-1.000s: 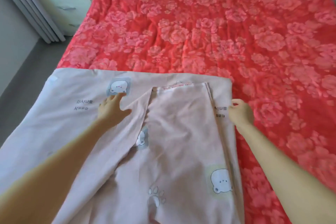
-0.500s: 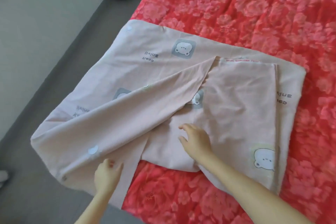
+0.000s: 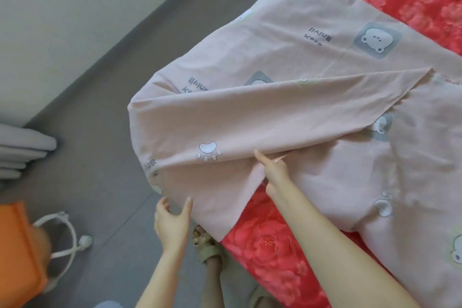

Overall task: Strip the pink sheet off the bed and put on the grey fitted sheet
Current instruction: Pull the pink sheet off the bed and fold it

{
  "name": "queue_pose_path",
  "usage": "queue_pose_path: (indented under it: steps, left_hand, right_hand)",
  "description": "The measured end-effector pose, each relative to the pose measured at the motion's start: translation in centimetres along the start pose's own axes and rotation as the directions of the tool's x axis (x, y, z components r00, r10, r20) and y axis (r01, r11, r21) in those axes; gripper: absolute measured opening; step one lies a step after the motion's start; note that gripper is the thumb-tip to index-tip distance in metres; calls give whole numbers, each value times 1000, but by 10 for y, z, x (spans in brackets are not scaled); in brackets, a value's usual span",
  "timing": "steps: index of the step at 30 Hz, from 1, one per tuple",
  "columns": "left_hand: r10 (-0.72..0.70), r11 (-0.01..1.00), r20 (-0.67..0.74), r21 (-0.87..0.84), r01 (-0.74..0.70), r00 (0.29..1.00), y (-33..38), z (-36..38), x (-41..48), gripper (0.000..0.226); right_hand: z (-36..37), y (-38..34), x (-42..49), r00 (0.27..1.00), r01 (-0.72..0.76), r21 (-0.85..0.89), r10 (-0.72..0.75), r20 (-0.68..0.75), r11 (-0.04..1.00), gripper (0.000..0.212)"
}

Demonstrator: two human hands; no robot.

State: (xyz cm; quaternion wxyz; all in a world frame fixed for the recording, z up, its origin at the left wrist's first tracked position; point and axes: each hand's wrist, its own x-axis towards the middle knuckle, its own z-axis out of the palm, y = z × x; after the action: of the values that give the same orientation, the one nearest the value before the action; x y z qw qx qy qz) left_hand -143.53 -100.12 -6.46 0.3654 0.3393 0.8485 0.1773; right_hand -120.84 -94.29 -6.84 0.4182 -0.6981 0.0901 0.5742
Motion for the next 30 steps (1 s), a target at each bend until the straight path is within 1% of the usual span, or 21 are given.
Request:
queue_pose_path:
  steps: [2, 3, 4, 6, 8, 9, 12, 13, 14, 15, 17, 19, 20, 22, 23, 24, 25, 26, 27, 29, 30]
  left_hand:
    - [22, 997, -45, -78, -25, 999, 17, -19, 38, 85]
    - [64, 995, -54, -76, -68, 996, 26, -27, 59, 93]
    - [127, 992, -49, -18, -128, 991, 34, -34, 80, 98]
    - [273, 946, 38, 172, -276, 961, 44, -40, 116, 102]
    - [346, 866, 171, 320, -384, 923, 47, -40, 138, 93]
    - [369, 837, 207, 349, -420, 906, 46, -40, 145, 80]
    - [456, 817, 232, 275, -507, 860, 44, -43, 154, 12]
    - [460, 822, 249, 243, -515, 852, 43, -47, 157, 9]
    - [473, 817, 267, 224, -531, 840, 43, -54, 159, 22]
    - [509, 785, 283, 236, -573, 813, 43, -64, 163, 32]
    - [590, 681, 314, 301, -667, 744, 50, -95, 169, 41]
    - [628, 584, 359, 369, -723, 690, 73, -133, 177, 42]
    - [641, 540, 378, 396, -743, 668, 92, -152, 184, 39]
    - [689, 429, 402, 445, -786, 603, 148, -179, 202, 31]
    - [720, 371, 413, 448, -813, 557, 181, -185, 213, 27]
    - [763, 320, 411, 431, -844, 499, 218, -187, 220, 24]
    - [802, 288, 387, 417, -862, 456, 253, -182, 227, 21]
    - [828, 294, 346, 401, -868, 441, 287, -175, 229, 19]
    - [837, 336, 298, 381, -861, 459, 316, -166, 228, 20]
    - [818, 437, 213, 375, -817, 535, 357, -150, 218, 31]
    - [811, 455, 196, 381, -805, 552, 367, -145, 212, 37]
  right_hand:
    - [18, 2, -5, 992, 22, 16, -20, -124, 1000, 71]
    - [24, 1, -9, 986, 15, 32, -10, -167, 999, 72]
    - [29, 0, -14, 979, 14, 42, -5, -204, 999, 71]
    - [38, -2, -26, 968, 38, 41, -26, -249, 998, 56]
    - [50, 0, -44, 965, 61, 21, -53, -258, 998, 37]
    - [58, 1, -53, 964, 83, 4, -79, -254, 997, 34]
    - [84, 11, -72, 945, 147, -93, -167, -280, 985, 20]
    - [90, 13, -76, 935, 159, -109, -185, -302, 981, 14]
    - [97, 13, -85, 928, 166, -125, -197, -317, 978, 9]
    - [101, 12, -94, 921, 181, -145, -219, -323, 973, 11]
    - [108, 4, -119, 916, 215, -167, -258, -308, 962, 15]
    - [111, -18, -144, 926, 253, -148, -283, -251, 956, 15]
    - [112, -35, -154, 943, 247, -142, -272, -194, 958, 13]
    - [115, -81, -163, 985, 145, -132, -155, -70, 981, 7]
    - [117, -108, -162, 997, 65, -75, -67, -35, 995, 10]
    - [122, -137, -159, 1000, -19, 25, 20, -24, 1000, 16]
    - [126, -165, -153, 998, -41, 137, 46, -34, 990, 21]
    - [131, -195, -145, 998, -26, 239, 39, -50, 971, 22]
    - [136, -223, -138, 997, 37, 320, -13, -77, 947, 18]
    - [138, -265, -122, 981, 188, 396, -152, -120, 899, 18]
    - [137, -282, -116, 972, 233, 410, -205, -112, 882, 25]
